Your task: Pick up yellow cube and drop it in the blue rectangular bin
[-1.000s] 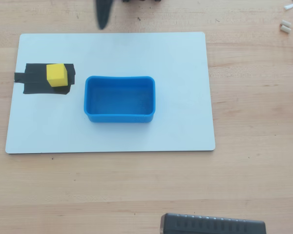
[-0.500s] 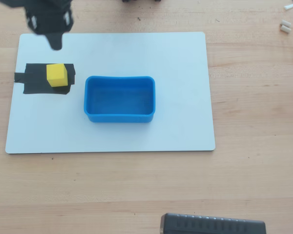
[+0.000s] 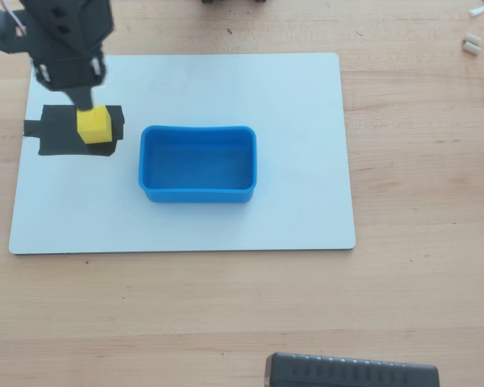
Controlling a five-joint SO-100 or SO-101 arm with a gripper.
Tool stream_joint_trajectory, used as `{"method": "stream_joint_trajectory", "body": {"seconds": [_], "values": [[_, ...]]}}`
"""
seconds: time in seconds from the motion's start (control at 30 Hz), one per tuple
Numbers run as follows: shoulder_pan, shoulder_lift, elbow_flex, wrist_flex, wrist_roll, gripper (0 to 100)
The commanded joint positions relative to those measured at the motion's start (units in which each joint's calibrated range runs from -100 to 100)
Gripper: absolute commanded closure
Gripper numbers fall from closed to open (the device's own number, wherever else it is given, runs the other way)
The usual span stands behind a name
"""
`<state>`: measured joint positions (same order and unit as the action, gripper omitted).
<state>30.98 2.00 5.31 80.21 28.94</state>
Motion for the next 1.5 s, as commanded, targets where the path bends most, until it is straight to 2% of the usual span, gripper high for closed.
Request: {"method": "stream_joint_trajectory", "body": {"seconds": [0.0,0.17,0.27,0.37,0.83,0.97,1.07,1.13,1.3,1.47], "values": [[2.1,-0.2,-1.3,-2.4,0.1,82],[2.7,-0.2,0.1,-2.5,0.0,75],[2.4,0.0,1.5,-2.6,0.0,73],[2.6,0.1,3.4,-2.6,-0.4,67],[2.7,5.1,7.7,-8.2,-0.5,67],[2.7,6.7,8.0,-9.4,-0.5,69],[2.3,6.7,7.9,-9.4,-0.6,79],[2.0,6.7,7.8,-9.4,-0.9,82],[0.8,4.9,7.5,-7.8,-2.6,83],[-2.0,-0.4,3.4,0.8,-7.3,83]]}}
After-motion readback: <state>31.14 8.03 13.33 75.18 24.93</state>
